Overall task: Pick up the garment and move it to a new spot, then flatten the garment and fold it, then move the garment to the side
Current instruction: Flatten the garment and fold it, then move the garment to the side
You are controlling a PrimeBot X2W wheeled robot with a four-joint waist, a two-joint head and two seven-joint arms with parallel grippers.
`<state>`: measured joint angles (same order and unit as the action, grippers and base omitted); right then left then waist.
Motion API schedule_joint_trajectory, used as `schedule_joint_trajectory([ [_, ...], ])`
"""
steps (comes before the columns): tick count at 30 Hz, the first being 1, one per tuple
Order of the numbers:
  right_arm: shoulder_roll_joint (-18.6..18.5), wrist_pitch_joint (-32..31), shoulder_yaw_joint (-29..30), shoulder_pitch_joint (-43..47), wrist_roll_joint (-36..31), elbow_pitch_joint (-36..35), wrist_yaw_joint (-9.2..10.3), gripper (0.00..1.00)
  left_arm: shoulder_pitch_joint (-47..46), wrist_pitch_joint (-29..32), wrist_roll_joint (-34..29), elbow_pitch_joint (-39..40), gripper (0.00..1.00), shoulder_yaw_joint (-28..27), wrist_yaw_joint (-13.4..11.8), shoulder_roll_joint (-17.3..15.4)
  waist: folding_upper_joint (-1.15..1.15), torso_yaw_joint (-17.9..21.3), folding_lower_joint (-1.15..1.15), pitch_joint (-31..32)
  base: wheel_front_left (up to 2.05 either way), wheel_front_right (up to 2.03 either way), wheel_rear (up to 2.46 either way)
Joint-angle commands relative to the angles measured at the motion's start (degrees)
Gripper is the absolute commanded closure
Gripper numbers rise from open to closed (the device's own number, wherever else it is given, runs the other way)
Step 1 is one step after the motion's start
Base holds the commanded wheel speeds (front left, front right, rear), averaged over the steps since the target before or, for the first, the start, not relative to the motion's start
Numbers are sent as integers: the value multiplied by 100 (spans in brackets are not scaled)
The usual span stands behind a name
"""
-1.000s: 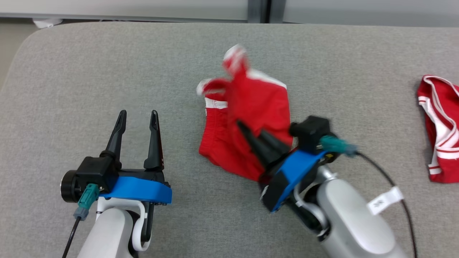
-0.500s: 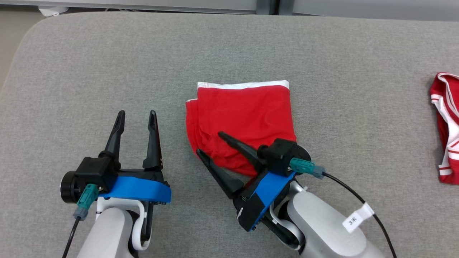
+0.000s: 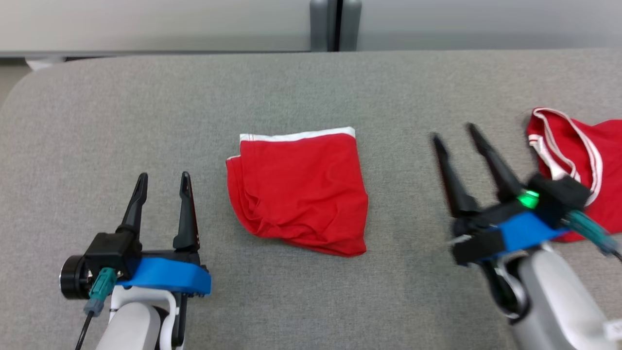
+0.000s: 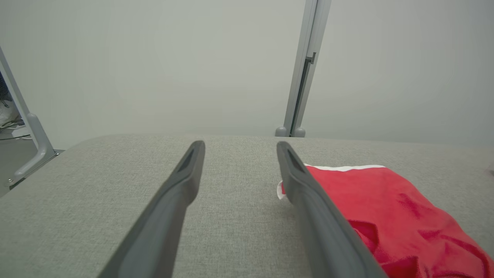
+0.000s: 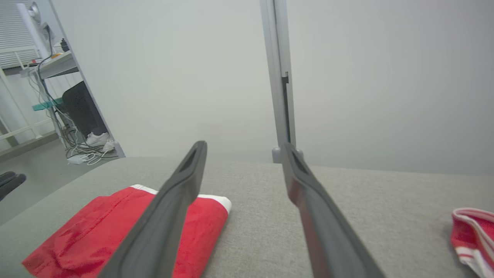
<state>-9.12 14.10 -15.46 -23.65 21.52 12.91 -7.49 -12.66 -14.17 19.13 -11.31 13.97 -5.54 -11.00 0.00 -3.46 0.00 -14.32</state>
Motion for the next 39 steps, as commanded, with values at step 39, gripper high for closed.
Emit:
schedule_joint_trajectory([
  [39, 548, -1543, 2003, 3045, -1100, -2141, 0, 0, 1370, 280, 174, 297, 0, 129, -166, -434, 0, 212, 0, 1406, 0, 0, 0],
])
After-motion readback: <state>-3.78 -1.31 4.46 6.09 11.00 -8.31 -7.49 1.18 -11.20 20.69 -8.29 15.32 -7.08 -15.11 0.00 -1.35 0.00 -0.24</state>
